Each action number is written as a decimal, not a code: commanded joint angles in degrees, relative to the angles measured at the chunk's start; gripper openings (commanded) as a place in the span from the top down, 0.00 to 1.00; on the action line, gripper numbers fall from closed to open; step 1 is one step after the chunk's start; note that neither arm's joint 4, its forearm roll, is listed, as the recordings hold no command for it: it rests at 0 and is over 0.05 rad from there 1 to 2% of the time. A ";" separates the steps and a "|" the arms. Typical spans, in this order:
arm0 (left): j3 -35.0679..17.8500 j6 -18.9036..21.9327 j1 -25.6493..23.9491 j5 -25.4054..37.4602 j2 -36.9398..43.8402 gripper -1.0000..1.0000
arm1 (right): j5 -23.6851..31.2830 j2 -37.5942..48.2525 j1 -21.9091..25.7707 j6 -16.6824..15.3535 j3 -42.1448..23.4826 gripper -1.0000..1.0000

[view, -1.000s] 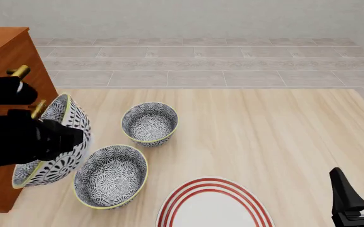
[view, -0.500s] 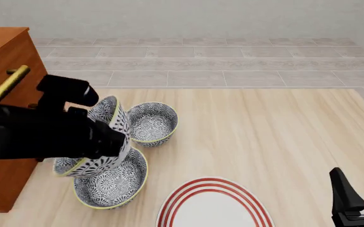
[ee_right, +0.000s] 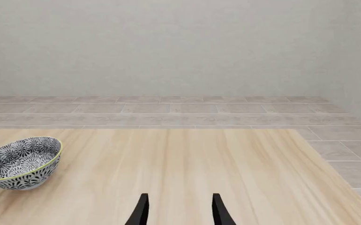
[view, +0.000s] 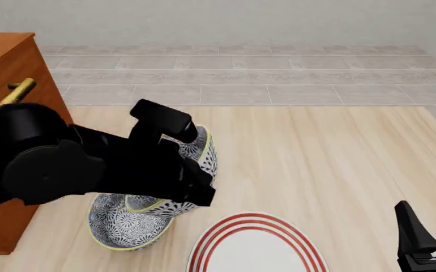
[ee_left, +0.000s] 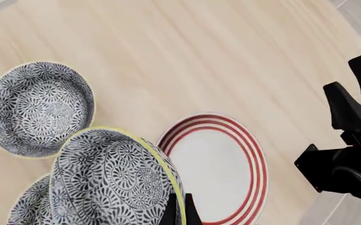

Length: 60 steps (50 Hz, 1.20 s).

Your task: Put the bowl at the front on the plate.

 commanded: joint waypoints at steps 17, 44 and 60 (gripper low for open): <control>-4.14 -1.23 -9.57 -4.00 9.95 1.00 | -0.03 0.03 -0.01 0.00 -0.02 0.00; -4.12 -4.69 -15.17 -5.04 14.70 1.00 | -0.03 0.02 -0.01 0.01 -0.02 0.00; -3.71 -5.79 -17.28 -4.99 15.73 1.00 | -0.03 0.02 -0.01 0.00 -0.02 0.00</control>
